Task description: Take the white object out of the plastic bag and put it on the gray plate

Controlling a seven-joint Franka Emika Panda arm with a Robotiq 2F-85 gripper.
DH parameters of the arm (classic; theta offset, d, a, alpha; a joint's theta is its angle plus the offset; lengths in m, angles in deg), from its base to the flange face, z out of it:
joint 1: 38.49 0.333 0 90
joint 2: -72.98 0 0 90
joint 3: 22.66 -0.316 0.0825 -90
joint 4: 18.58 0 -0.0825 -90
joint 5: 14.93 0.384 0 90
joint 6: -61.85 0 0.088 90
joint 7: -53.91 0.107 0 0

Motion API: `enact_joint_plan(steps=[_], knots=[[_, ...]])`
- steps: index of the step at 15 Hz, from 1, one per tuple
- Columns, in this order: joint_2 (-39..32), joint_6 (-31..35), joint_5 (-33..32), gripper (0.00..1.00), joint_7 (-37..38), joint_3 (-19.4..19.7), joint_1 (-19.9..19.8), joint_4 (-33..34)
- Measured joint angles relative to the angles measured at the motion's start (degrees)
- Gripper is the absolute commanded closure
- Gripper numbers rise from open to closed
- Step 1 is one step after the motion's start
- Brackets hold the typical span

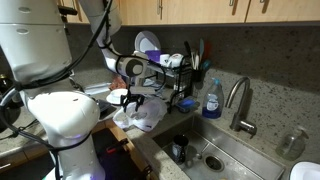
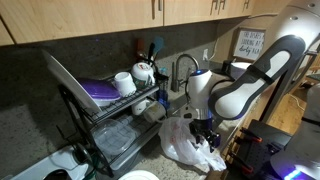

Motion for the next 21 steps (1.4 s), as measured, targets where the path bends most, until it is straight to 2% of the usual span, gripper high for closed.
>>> enact_joint_plan(steps=[2, 3, 6, 10, 13, 21], knots=[[-2.32, 0.42, -0.04, 0.43, 0.0, 0.04, -0.04, 0.36], [-3.77, 0.72, -0.12, 0.37, 0.08, 0.04, -0.06, 0.77], [-8.93, 2.24, -0.22, 0.41, 0.1, 0.03, -0.38, 3.21], [-14.53, 5.58, -0.15, 0.38, 0.19, -0.5, -2.07, 7.34], [-15.71, 7.39, -0.16, 0.34, 0.34, -1.0, -3.6, 8.89], [-17.44, 8.46, -0.09, 0.39, 0.52, -1.23, -6.83, 9.55]])
